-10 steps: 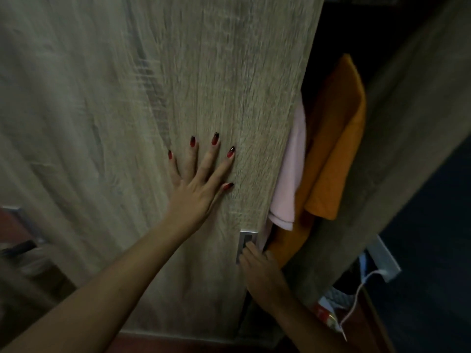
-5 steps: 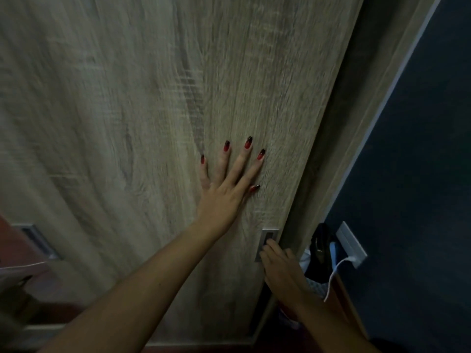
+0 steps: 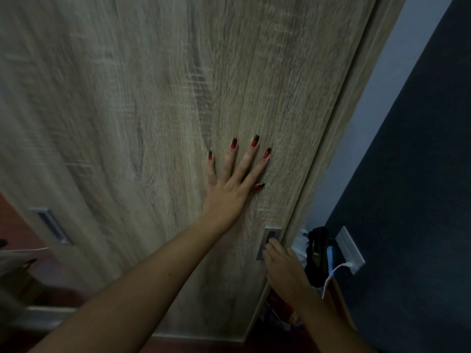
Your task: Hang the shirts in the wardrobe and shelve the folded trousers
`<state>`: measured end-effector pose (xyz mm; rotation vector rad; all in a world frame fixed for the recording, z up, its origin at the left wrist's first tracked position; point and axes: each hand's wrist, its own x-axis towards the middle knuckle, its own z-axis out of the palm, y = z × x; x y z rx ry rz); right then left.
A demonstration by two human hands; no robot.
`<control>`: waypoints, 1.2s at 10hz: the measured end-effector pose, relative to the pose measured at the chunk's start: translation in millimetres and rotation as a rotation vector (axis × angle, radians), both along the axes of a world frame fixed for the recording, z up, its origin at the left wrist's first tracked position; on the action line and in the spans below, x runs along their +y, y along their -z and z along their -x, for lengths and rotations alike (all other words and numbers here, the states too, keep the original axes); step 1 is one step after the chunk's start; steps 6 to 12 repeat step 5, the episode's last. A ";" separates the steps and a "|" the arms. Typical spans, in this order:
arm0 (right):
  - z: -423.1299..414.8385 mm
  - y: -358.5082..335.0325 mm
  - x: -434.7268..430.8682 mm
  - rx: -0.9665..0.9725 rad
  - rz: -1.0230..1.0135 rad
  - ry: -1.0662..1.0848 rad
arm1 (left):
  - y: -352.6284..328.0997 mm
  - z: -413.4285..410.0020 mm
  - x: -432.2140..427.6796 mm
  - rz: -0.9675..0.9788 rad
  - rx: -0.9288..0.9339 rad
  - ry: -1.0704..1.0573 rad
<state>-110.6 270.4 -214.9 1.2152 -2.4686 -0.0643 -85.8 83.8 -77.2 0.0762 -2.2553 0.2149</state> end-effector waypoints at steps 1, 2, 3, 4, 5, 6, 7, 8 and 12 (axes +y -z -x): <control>-2.8 -3.8 0.4 -0.040 -0.035 0.009 | -2.4 -3.2 0.2 0.000 -0.009 0.003; -4.2 -9.3 -3.7 -0.054 -0.026 0.004 | -8.7 -11.3 0.4 0.010 -0.011 0.020; -11.1 -12.6 -8.2 -0.120 -0.102 0.003 | -14.4 -24.2 0.3 0.005 -0.062 0.055; -0.6 -30.8 -17.7 -0.163 -0.104 -0.017 | -22.1 -47.4 -22.3 0.175 -0.187 0.050; -9.9 -72.9 -31.7 -0.231 -0.041 0.036 | -40.0 -77.9 -44.5 0.203 -0.262 0.050; -9.9 -72.9 -31.7 -0.231 -0.041 0.036 | -40.0 -77.9 -44.5 0.203 -0.262 0.050; -9.9 -72.9 -31.7 -0.231 -0.041 0.036 | -40.0 -77.9 -44.5 0.203 -0.262 0.050; -9.9 -72.9 -31.7 -0.231 -0.041 0.036 | -40.0 -77.9 -44.5 0.203 -0.262 0.050; -9.9 -72.9 -31.7 -0.231 -0.041 0.036 | -40.0 -77.9 -44.5 0.203 -0.262 0.050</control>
